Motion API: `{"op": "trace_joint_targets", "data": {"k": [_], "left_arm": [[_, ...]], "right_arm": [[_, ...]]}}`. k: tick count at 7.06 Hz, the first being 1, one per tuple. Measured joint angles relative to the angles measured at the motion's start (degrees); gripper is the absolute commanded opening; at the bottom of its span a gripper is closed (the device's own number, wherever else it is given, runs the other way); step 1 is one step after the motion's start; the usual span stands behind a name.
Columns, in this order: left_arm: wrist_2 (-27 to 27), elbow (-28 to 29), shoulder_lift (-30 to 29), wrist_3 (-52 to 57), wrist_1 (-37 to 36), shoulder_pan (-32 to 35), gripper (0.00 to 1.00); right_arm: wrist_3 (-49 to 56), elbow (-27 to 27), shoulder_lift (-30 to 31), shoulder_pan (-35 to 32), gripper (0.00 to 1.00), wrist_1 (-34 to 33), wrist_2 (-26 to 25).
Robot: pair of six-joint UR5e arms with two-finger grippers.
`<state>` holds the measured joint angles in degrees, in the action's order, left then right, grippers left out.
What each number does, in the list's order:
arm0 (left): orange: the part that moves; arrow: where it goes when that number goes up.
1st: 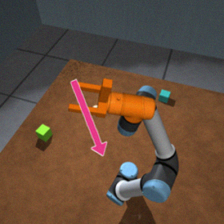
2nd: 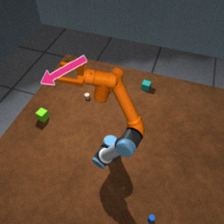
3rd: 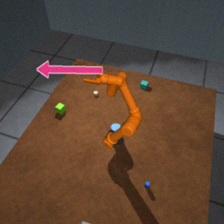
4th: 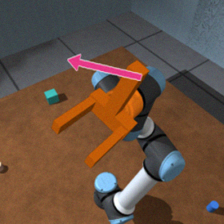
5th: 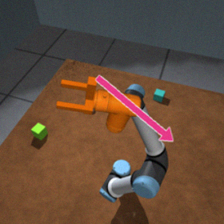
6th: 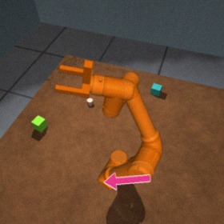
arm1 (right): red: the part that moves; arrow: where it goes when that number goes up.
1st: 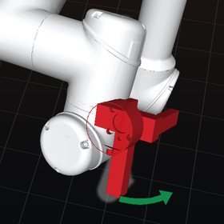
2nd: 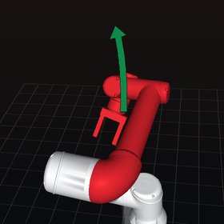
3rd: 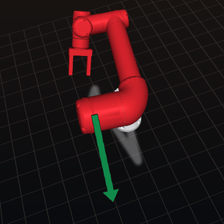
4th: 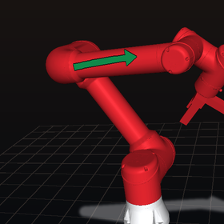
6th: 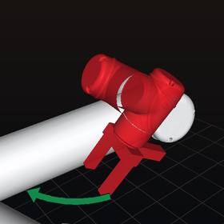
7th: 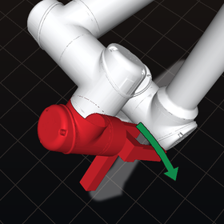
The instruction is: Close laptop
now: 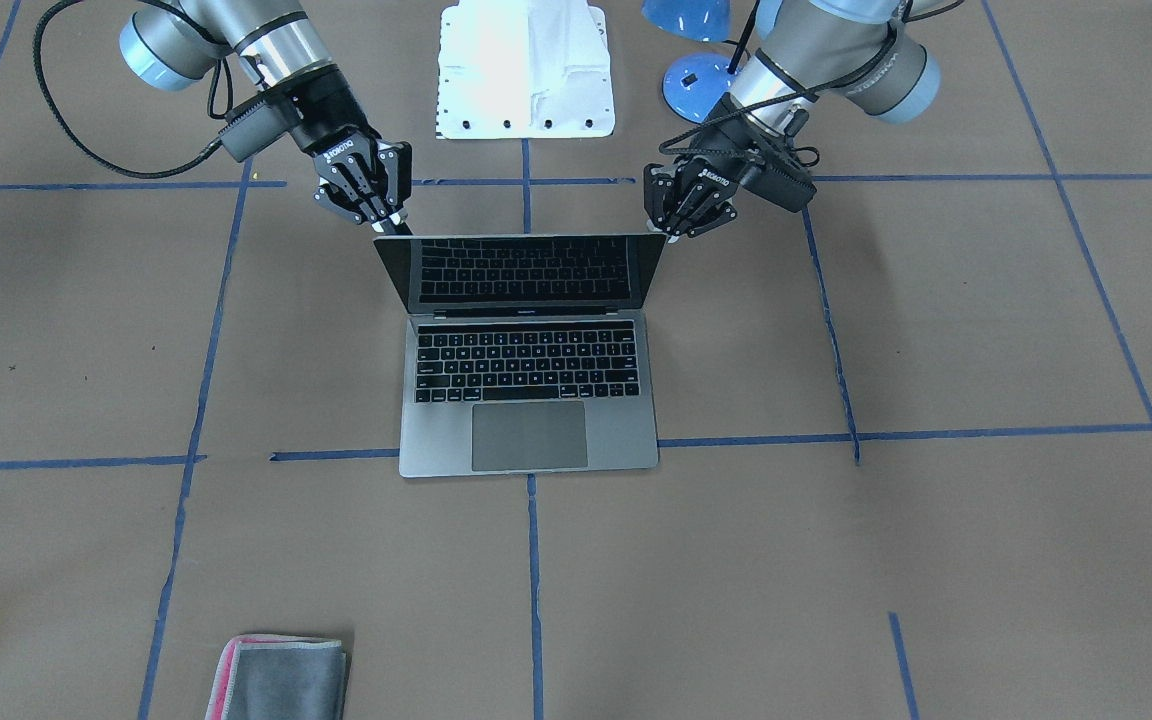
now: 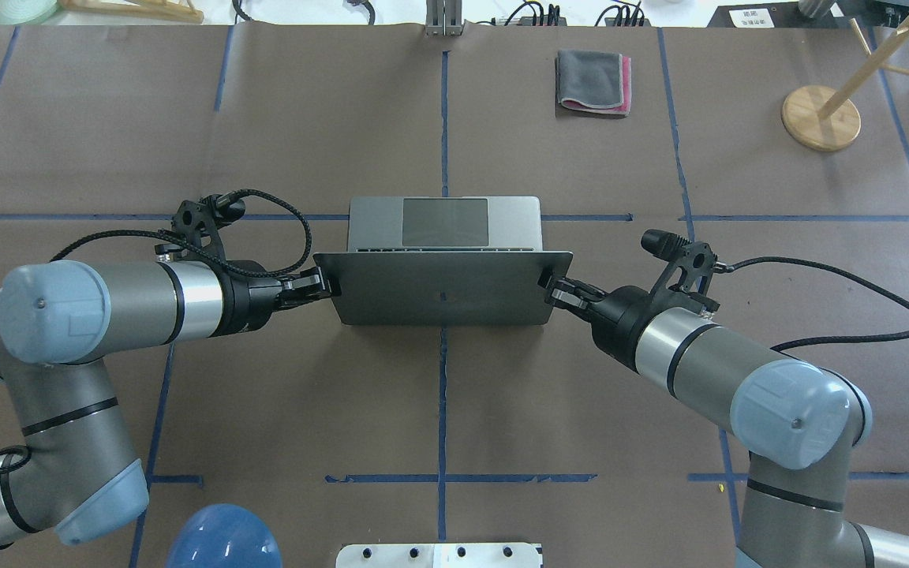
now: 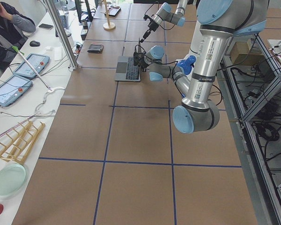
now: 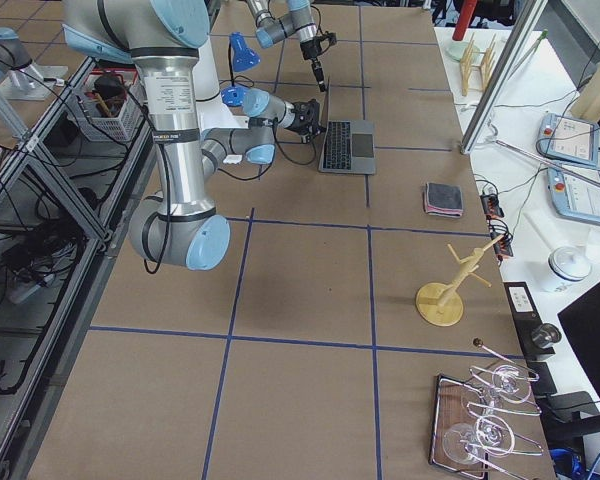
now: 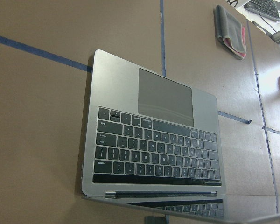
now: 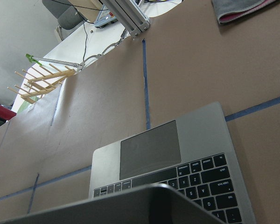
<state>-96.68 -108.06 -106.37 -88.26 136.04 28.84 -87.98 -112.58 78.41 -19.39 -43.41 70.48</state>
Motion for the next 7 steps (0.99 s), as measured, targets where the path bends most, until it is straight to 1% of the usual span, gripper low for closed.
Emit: {"op": "trace_joint_targets", "data": {"k": [2, 3, 7], "left_arm": [[0.0, 0.5, -0.67, -0.16, -0.64, 0.9, 0.0], [0.02, 1.5, -1.44, -0.7, -0.73, 1.42, 0.0], [0.09, 7.57, -5.62, -2.07, -0.78, 3.32, 0.0]], "right_arm": [[-0.02, 3.35, -2.66, -1.27, 0.0, -0.01, 0.45], [-0.06, 4.24, -3.23, -2.36, 0.0, -0.01, 1.62], [-0.16, 8.45, -5.65, -4.92, 0.0, -0.01, 4.27]]}}
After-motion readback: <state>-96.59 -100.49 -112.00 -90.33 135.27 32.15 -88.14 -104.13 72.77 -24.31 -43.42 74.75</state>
